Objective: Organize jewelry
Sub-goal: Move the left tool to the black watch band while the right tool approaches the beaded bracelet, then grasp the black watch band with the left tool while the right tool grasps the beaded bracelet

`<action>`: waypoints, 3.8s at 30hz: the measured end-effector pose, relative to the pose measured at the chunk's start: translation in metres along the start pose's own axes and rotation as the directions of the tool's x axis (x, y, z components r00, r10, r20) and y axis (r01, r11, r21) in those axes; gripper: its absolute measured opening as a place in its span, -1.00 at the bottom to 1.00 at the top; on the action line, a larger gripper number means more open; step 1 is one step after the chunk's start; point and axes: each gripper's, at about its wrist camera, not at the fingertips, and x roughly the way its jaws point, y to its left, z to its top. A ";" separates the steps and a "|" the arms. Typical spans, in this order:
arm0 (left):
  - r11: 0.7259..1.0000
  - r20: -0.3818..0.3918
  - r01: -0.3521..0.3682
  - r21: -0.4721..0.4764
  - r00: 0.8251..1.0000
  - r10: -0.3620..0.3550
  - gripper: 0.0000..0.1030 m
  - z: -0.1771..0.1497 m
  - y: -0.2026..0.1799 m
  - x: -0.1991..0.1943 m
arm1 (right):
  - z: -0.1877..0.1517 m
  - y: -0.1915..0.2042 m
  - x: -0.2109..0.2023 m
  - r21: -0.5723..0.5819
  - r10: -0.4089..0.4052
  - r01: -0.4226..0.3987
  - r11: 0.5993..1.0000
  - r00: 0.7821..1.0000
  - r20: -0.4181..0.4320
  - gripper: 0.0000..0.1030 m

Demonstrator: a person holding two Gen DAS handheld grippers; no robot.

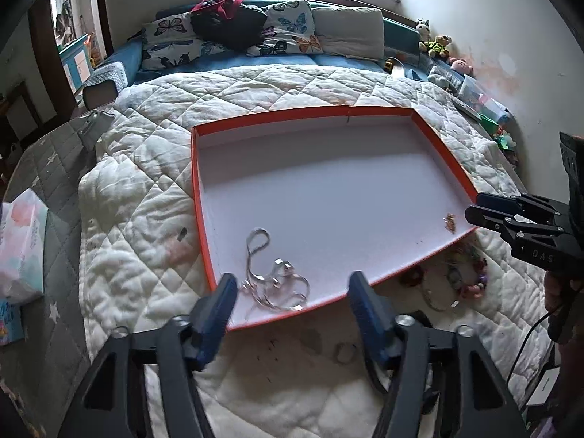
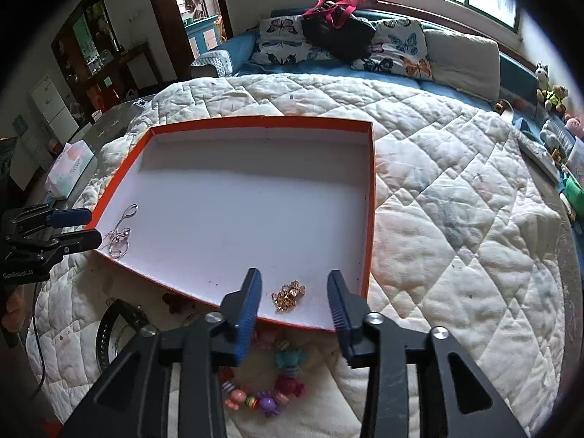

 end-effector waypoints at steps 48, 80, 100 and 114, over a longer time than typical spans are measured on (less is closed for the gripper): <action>0.998 -0.020 0.039 -0.046 0.999 -0.040 0.28 -0.060 -0.091 0.032 | -0.066 0.007 -0.023 -0.115 0.049 -0.054 0.992 0.998 -0.050 0.30; 0.999 -0.048 0.031 -0.008 0.998 -0.031 0.39 -0.058 -0.098 0.039 | -0.055 0.032 0.004 -0.276 0.012 -0.034 0.961 0.996 -0.083 0.03; 0.999 -0.015 0.035 0.006 0.999 -0.035 0.17 -0.066 -0.094 0.033 | -0.062 0.024 -0.009 -0.232 0.010 -0.027 0.972 0.997 -0.074 -0.40; 0.998 0.020 0.056 0.012 0.998 -0.056 0.17 -0.067 -0.092 0.012 | -0.060 0.023 -0.005 -0.207 0.025 -0.040 0.978 0.997 -0.076 -0.47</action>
